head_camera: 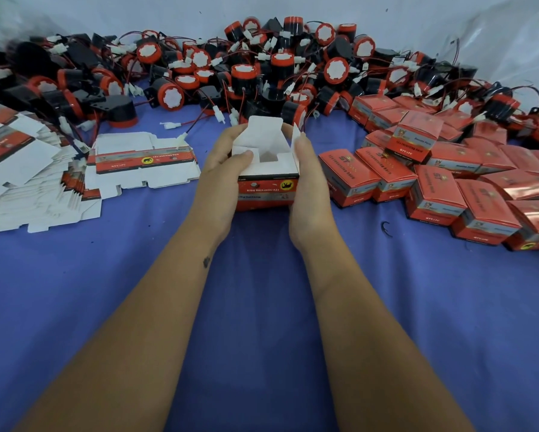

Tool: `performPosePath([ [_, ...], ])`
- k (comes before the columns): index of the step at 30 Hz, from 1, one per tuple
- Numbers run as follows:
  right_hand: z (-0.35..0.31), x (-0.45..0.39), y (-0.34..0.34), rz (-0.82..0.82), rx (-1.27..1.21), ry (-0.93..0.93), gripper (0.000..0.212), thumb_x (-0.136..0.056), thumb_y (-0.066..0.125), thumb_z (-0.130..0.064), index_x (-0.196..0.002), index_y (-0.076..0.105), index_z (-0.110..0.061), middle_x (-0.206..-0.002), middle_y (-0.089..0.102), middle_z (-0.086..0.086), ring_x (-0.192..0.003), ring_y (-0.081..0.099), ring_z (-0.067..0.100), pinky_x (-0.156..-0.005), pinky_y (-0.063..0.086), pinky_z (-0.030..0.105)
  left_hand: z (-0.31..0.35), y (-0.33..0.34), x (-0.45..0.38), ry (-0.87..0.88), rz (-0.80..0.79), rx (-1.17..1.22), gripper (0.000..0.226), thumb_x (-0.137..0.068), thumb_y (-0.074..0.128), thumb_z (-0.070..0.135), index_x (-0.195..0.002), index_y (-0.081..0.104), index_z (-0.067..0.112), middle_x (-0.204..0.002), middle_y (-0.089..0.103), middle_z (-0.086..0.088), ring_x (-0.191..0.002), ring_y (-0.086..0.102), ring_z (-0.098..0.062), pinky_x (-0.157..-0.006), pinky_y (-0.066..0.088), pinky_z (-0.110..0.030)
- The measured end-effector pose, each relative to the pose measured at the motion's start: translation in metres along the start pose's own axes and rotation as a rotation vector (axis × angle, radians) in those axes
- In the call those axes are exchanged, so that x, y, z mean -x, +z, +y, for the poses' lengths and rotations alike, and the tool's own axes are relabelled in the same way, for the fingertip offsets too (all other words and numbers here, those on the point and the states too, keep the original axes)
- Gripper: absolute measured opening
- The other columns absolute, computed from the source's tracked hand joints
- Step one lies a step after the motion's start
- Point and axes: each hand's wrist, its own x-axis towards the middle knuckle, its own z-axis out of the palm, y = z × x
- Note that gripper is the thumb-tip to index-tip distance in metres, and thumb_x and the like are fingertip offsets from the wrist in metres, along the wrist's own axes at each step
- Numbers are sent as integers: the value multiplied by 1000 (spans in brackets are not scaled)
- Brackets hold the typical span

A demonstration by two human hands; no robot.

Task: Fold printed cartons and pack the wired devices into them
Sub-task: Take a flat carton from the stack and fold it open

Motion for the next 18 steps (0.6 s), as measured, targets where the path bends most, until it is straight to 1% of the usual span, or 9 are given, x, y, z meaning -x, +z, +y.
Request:
performPosePath([
  [1,-1,-1,-1,3,-75,42,35,-105,35,-36,-129,58,-26,-119,69,-3,-104,67,9,-77,55,23,0,1,0,-5,11,14,37,-96,46,8,-110,63,38,-111,69,11,-95,69,-7,-70,55,-23],
  [2,-3,-1,-2,12,-105,62,37,-105,33,-38,-126,61,-28,-118,70,-4,-105,67,10,-78,55,23,1,1,0,-5,14,23,36,-96,45,9,-110,63,37,-111,69,10,-94,69,-7,-69,55,-23],
  [4,-4,-2,-3,14,-54,55,32,-105,35,-31,-122,62,-29,-115,71,-7,-104,67,10,-78,55,25,1,1,0,-5,22,34,35,-97,45,9,-112,64,34,-112,69,8,-92,69,-7,-68,55,-22],
  [6,-4,-2,-3,-16,13,49,29,-103,38,-20,-117,61,-30,-106,71,-10,-94,68,8,-73,56,25,1,1,-1,-12,33,26,34,-99,44,9,-116,62,31,-118,67,2,-93,68,-8,-68,54,-22],
  [9,-7,-3,-4,-49,56,53,34,-98,39,-11,-117,60,-30,-108,69,-4,-89,67,11,-71,57,29,1,1,0,-19,45,8,33,-100,44,11,-113,62,35,-113,68,5,-90,69,-6,-66,55,-22],
  [11,-8,-2,-4,-66,46,50,36,-97,39,-7,-115,60,-31,-107,68,-3,-84,67,9,-65,55,27,1,0,-1,-34,46,2,33,-100,43,11,-121,61,29,-121,65,-1,-94,67,-10,-65,55,-24],
  [13,-9,-2,-4,-72,35,52,39,-96,38,-4,-109,60,-33,-100,69,-7,-79,67,6,-60,54,24,0,0,-2,-46,44,-7,34,-100,42,10,-127,58,23,-127,63,-6,-96,66,-14,-66,55,-25],
  [16,-8,-1,-4,-76,66,39,42,-93,36,2,-110,59,-30,-91,70,-11,-76,66,4,-60,53,23,1,1,-2,-40,45,2,33,-100,42,8,-123,59,25,-119,66,-3,-92,67,-11,-66,55,-26],
  [18,-7,-1,-3,-64,78,20,42,-93,36,3,-108,59,-29,-88,69,-11,-74,65,3,-59,53,22,2,1,-1,-15,40,10,36,-100,42,7,-115,62,33,-111,68,2,-88,68,-9,-66,55,-26],
])
